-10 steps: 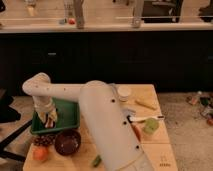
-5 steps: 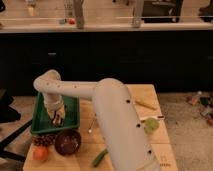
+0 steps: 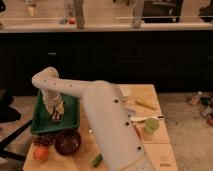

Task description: Wipe tray with eraser

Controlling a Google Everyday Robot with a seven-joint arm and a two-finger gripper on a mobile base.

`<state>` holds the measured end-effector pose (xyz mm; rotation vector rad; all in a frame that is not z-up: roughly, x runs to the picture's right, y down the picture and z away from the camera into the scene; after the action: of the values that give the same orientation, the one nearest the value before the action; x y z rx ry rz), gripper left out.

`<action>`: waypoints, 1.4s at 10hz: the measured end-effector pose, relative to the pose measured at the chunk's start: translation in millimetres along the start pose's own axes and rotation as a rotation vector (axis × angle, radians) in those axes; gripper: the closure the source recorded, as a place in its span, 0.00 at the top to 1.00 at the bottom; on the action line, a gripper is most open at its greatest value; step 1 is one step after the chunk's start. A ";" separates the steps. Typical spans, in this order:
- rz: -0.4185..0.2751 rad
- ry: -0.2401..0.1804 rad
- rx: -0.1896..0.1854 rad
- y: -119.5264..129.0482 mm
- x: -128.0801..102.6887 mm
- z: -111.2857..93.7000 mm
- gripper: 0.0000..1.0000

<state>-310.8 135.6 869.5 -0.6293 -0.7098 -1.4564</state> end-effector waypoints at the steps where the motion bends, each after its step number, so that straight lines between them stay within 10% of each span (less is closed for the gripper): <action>1: -0.030 0.002 -0.002 -13.1 0.5 -1.5 0.00; 5: -0.151 -0.015 -0.013 -42.3 -26.9 1.4 0.00; 10: -0.076 -0.031 0.004 12.6 -54.6 2.0 0.00; 14: 0.023 -0.013 0.018 39.7 -32.2 -4.1 0.00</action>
<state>-270.5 154.6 844.1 -0.6316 -0.7228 -1.4242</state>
